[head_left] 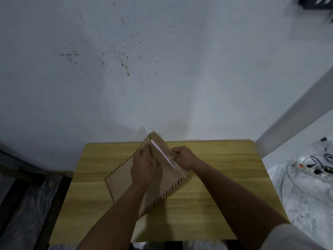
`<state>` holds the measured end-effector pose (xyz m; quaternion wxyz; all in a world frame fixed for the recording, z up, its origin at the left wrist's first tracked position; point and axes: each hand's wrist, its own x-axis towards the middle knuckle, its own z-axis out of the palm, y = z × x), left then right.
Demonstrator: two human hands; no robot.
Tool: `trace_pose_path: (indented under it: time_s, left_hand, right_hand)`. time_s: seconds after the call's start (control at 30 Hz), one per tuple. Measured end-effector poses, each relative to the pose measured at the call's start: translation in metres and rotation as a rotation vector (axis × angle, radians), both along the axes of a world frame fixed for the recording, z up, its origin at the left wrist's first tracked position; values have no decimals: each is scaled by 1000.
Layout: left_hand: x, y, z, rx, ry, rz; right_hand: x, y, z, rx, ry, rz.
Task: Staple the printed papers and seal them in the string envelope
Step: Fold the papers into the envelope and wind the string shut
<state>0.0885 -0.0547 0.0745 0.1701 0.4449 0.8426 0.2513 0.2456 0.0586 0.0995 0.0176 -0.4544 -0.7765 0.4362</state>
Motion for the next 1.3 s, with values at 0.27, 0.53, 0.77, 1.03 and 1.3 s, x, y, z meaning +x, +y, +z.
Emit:
trace_pose_path:
  time_s: [0.27,0.53,0.77,1.03,1.3]
  left_hand:
    - [-64,28,-14,-29,327,-268]
    - [-111,59,-84,-23,488,-452]
    - [-125,58,-132,-132,605,-530]
    - [-129,21,-183,-63,484,-641]
    - [-126,13,-201,-33,456,-632]
  right_hand:
    - [-23,44,-9,184,-26,213]
    - [-56,68,-77,423,-39,271]
    - [-52,63,-106,839,-244,544]
    - [-49,22,-153,532,-349,559]
    - [-49,-15,-174,602,-338,625]
